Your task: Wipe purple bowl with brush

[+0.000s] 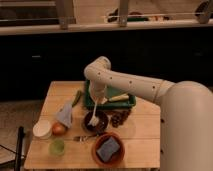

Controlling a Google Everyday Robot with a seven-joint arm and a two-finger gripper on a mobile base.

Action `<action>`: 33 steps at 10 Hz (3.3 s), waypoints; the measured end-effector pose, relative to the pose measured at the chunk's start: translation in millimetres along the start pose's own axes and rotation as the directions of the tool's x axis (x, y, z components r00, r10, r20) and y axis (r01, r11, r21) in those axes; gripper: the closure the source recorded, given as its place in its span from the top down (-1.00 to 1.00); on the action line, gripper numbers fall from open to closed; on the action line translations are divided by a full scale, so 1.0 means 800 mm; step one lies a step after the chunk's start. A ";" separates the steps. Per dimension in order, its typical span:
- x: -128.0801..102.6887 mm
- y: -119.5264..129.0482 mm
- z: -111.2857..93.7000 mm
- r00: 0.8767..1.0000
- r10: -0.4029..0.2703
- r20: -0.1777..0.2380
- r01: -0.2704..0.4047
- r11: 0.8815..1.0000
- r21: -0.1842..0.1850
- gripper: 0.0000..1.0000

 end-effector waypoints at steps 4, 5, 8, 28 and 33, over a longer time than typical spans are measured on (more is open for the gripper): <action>-0.009 0.023 -0.007 1.000 0.024 0.000 -0.024 1.000 -0.014 -1.00; -0.009 0.023 -0.007 1.000 0.024 0.001 -0.024 1.000 -0.017 -1.00; -0.010 0.022 -0.007 1.000 0.022 0.001 -0.022 1.000 -0.016 -1.00; -0.010 0.022 -0.007 1.000 0.022 0.001 -0.022 1.000 -0.016 -1.00; -0.010 0.022 -0.006 1.000 0.023 0.002 -0.023 1.000 -0.017 -1.00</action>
